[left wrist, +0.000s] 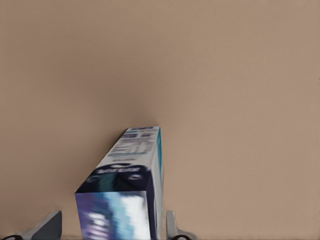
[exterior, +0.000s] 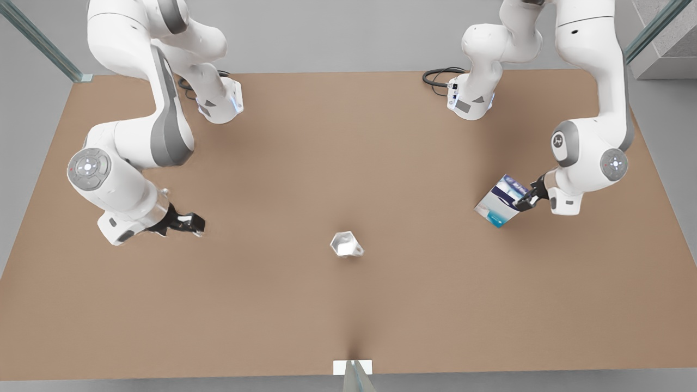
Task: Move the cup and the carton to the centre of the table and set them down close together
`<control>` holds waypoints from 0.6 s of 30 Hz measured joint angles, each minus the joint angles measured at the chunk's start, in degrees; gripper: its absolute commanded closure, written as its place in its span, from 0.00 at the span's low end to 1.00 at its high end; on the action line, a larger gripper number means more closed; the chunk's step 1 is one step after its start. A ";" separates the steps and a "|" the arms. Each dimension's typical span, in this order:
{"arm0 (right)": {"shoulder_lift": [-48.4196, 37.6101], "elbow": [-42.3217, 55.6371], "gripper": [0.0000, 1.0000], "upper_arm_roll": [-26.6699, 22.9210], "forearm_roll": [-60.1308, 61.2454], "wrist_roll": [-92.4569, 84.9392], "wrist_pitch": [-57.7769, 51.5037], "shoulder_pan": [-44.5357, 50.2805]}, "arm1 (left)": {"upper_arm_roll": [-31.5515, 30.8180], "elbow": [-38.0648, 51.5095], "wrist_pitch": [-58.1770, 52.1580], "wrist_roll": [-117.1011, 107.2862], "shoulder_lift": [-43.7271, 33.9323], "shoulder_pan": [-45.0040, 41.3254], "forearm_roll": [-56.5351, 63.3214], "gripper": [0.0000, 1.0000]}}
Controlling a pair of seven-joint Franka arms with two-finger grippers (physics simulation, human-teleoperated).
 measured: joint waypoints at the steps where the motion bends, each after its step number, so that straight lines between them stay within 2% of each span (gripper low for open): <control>1: 0.23 -0.06 0.00 -0.57 -0.14 -0.71 0.13 0.04 | -0.08 0.00 0.00 -0.01 0.37 0.17 -0.37 0.00; 7: 3.04 0.52 0.00 -0.68 -0.36 -2.51 0.27 -3.54 | -0.08 -1.29 0.01 0.06 1.29 0.08 -1.70 0.00; 18: 3.44 1.57 0.00 -0.65 -0.08 -2.33 -0.44 -3.16 | -0.44 -2.90 -0.26 0.03 2.99 -1.05 -2.47 0.00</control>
